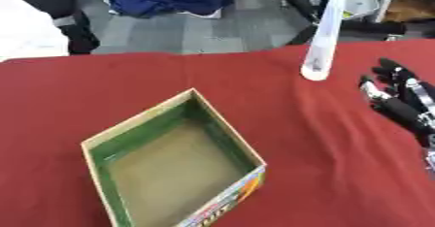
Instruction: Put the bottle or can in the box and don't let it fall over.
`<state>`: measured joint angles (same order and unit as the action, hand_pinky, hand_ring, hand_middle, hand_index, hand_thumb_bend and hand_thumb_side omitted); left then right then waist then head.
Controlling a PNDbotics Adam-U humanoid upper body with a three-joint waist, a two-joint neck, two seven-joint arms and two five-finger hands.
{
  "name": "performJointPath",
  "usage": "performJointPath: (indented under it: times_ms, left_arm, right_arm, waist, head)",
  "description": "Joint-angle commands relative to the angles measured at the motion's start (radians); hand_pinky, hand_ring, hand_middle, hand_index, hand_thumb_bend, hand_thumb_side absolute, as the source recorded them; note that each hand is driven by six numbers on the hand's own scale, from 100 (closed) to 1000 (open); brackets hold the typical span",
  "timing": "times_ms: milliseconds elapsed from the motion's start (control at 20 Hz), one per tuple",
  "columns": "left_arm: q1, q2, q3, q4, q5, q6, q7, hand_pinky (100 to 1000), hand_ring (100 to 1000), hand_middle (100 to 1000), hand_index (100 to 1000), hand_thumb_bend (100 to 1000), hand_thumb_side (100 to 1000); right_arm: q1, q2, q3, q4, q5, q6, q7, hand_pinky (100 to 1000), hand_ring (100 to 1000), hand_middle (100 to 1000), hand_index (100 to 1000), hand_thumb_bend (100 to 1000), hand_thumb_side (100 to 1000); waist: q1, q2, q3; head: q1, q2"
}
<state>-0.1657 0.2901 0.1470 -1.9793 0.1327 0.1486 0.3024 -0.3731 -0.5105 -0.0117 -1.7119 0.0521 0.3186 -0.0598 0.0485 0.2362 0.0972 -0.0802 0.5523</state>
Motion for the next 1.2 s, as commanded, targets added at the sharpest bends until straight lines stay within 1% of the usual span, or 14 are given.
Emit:
performJointPath:
  times_ms: [50,150,200,250,300,350,400,550,600,750,900,1000,1200]
  left_arm:
    - [-0.004,0.016,0.007,-0.021,0.003,0.001,0.001,714,951,857,787,118,848]
    - [-0.004,0.016,0.007,-0.021,0.004,0.002,0.001,714,951,857,787,118,848]
    - [-0.004,0.016,0.007,-0.021,0.004,0.002,0.000,714,951,856,787,117,849]
    - [-0.004,0.015,0.005,-0.021,0.005,0.003,0.000,714,951,856,787,117,849]
    - [-0.005,0.015,0.005,-0.021,0.006,0.004,0.000,714,950,855,786,117,849]
    - [-0.005,0.015,0.005,-0.021,0.007,0.005,0.000,714,950,855,786,118,849]
    - [-0.005,0.015,0.005,-0.021,0.008,0.006,0.000,714,950,854,785,118,849]
    - [-0.005,0.016,0.004,-0.021,0.010,0.007,0.000,714,950,854,784,119,849]
    - [-0.005,0.016,0.004,-0.021,0.011,0.007,0.000,714,950,853,783,120,849]
    - [-0.007,0.016,0.003,-0.021,0.014,0.008,-0.001,714,950,852,782,121,850]
    - [-0.008,0.017,0.002,-0.021,0.016,0.009,-0.003,714,949,852,781,121,850]
    - [-0.008,0.016,0.001,-0.021,0.017,0.009,-0.004,714,950,851,780,121,850]
    - [-0.008,0.016,0.001,-0.021,0.017,0.010,-0.005,714,950,851,779,120,850]
  right_arm:
    - [-0.022,-0.036,-0.005,0.009,0.008,-0.005,0.010,999,986,911,1000,100,530]
    - [-0.024,-0.037,-0.005,0.014,0.007,-0.008,0.011,999,986,911,1000,100,530]
    - [-0.028,-0.036,-0.004,0.017,0.004,-0.007,0.012,998,986,909,1000,100,400]
    - [-0.042,-0.034,-0.003,0.028,-0.005,-0.004,0.014,997,985,908,1000,100,351]
    - [-0.058,-0.033,-0.002,0.041,-0.017,-0.001,0.016,991,978,903,1000,122,237]
    - [-0.071,-0.032,-0.001,0.054,-0.032,0.001,0.015,986,972,900,1000,126,187]
    - [-0.081,-0.033,-0.001,0.064,-0.047,0.001,0.012,979,962,895,1000,127,160]
    - [-0.099,-0.037,0.002,0.081,-0.089,-0.005,-0.002,959,946,891,1000,123,157]
    - [-0.107,-0.039,0.001,0.085,-0.101,-0.010,-0.009,922,913,879,1000,119,182]
    - [-0.127,-0.046,0.006,0.108,-0.138,-0.032,-0.025,899,886,874,1000,115,210]
    - [-0.142,-0.051,0.013,0.143,-0.168,-0.063,-0.028,899,891,873,1000,106,230]
    - [-0.153,-0.051,0.017,0.169,-0.187,-0.079,-0.025,906,902,875,1000,100,228]
    - [-0.180,-0.049,0.021,0.213,-0.217,-0.095,-0.017,925,920,880,1000,100,241]
  waist:
    - [0.000,-0.012,0.001]
    - [0.001,-0.012,0.001]
    - [0.001,-0.011,0.003]
    - [0.002,-0.011,0.004]
    - [0.003,-0.010,0.005]
    - [0.003,-0.009,0.006]
    - [0.004,-0.009,0.006]
    - [0.004,-0.008,0.007]
    - [0.005,-0.008,0.008]
    - [0.005,-0.008,0.009]
    - [0.006,-0.008,0.010]
    - [0.006,-0.007,0.012]
    - [0.008,-0.004,0.015]
  head:
    - [-0.002,-0.003]
    - [-0.002,-0.003]
    - [-0.004,-0.003]
    - [-0.005,-0.003]
    - [-0.006,-0.003]
    - [-0.006,-0.003]
    - [-0.006,-0.003]
    - [-0.007,-0.002]
    - [-0.007,-0.002]
    - [-0.010,-0.002]
    - [-0.012,-0.002]
    - [-0.014,-0.002]
    - [-0.017,-0.002]
